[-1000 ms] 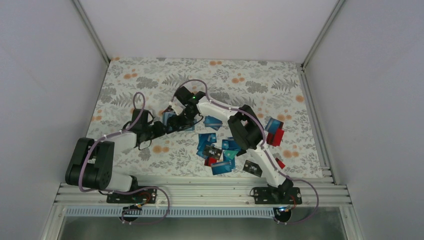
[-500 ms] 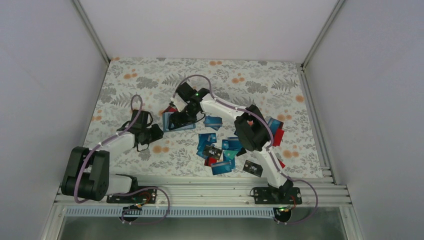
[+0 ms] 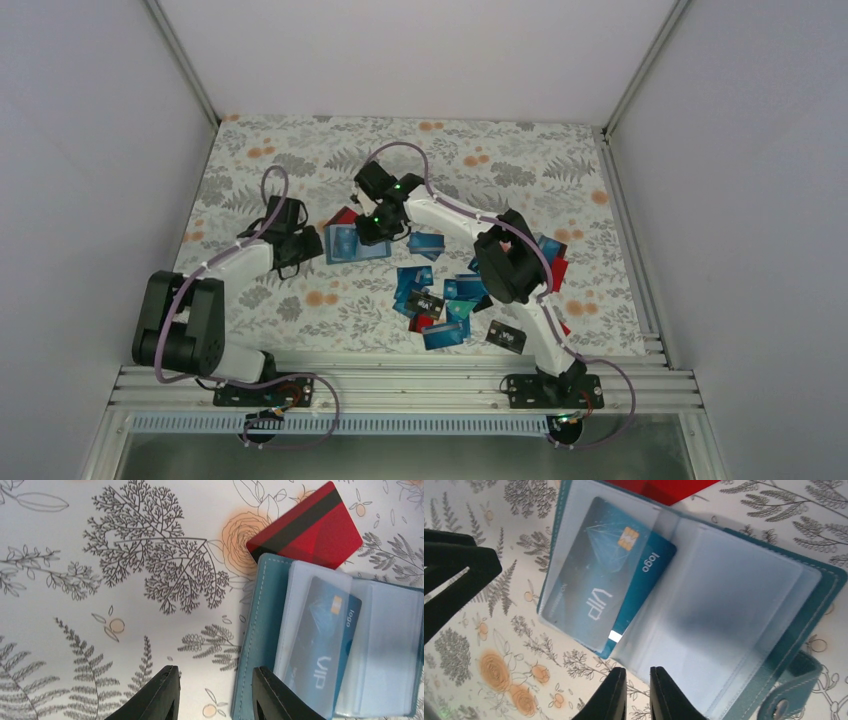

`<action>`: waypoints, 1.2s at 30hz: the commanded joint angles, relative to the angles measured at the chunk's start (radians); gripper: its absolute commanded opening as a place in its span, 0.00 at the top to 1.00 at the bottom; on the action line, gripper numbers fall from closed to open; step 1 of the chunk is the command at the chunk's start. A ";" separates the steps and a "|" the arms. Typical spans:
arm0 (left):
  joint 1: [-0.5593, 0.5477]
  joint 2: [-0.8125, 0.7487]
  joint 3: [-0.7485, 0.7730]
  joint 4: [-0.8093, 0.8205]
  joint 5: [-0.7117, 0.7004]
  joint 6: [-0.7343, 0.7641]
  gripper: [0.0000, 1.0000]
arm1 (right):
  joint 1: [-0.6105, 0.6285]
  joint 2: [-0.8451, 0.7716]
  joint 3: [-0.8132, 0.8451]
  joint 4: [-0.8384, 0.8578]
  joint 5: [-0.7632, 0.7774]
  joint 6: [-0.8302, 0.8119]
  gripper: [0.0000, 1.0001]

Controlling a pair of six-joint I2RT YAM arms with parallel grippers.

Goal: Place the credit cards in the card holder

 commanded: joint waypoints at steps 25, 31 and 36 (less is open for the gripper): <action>0.022 0.250 0.108 0.056 0.019 0.114 0.67 | 0.013 0.163 0.137 0.011 0.084 0.035 0.96; 0.021 0.279 0.104 0.069 0.038 0.122 0.67 | 0.023 0.210 0.166 -0.021 0.118 0.033 0.96; 0.020 0.312 0.093 0.088 0.062 0.125 0.67 | 0.033 0.234 0.180 -0.042 0.161 0.035 0.96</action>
